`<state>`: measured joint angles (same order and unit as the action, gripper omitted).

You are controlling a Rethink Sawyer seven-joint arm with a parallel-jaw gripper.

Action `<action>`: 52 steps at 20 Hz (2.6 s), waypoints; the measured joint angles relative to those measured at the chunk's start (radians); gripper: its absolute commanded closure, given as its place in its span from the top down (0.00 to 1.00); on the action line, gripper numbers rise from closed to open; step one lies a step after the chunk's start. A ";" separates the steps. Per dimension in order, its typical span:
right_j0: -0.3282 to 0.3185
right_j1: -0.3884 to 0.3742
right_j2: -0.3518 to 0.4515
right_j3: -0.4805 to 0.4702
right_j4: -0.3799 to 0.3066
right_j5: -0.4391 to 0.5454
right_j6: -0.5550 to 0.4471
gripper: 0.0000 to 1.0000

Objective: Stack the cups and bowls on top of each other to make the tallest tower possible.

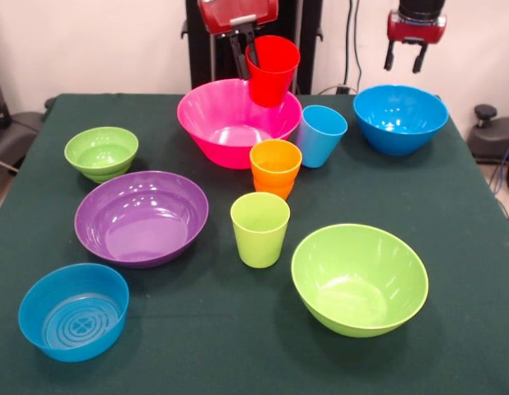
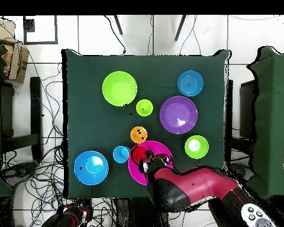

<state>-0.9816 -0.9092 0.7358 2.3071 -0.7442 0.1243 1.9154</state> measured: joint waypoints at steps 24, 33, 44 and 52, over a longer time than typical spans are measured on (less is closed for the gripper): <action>0.045 -0.022 -0.001 0.000 0.000 0.044 0.000 0.00; -0.034 0.019 0.002 0.000 0.000 0.156 0.000 0.00; -0.042 0.025 0.003 0.000 0.000 0.188 0.000 0.00; -0.025 0.024 0.003 0.000 0.000 0.188 0.000 0.00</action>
<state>-1.0067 -0.8852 0.7389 2.3070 -0.7444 0.3122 1.9154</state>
